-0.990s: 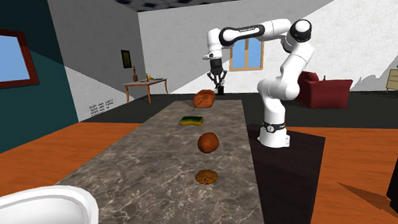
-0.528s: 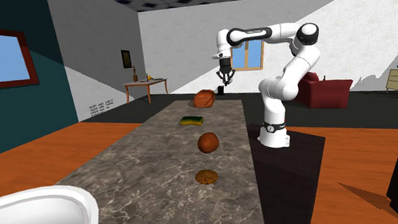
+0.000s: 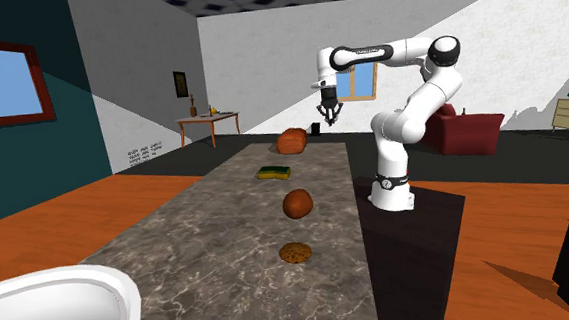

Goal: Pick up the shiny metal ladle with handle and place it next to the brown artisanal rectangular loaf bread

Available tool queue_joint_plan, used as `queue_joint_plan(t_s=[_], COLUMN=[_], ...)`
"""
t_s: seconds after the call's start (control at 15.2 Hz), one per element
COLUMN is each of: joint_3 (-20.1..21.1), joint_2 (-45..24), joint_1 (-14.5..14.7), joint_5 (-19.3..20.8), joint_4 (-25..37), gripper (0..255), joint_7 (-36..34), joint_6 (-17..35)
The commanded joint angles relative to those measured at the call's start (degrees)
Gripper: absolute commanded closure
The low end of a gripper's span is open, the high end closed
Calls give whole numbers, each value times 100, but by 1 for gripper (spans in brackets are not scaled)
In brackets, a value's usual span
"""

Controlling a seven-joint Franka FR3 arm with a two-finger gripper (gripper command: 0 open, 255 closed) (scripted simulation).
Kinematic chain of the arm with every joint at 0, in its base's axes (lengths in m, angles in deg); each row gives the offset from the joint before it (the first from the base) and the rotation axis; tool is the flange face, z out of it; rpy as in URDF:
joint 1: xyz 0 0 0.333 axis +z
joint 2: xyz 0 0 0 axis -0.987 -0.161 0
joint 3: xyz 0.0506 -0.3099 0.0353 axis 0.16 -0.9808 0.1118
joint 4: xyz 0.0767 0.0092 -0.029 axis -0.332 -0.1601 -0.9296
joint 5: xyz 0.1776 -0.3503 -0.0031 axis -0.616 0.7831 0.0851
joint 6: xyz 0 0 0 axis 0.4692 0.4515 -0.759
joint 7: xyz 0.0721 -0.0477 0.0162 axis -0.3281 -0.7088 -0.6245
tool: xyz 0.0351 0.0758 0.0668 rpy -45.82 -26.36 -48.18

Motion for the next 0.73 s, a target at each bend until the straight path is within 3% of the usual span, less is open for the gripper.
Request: queue_joint_plan(t_s=[0.0,0.66], joint_3=[-82,-567], joint_2=[21,-4], joint_1=[-24,-60], joint_5=[74,448], joint_4=[-138,-736], gripper=[255,255], joint_7=[-3,-47], joint_6=[127,811])
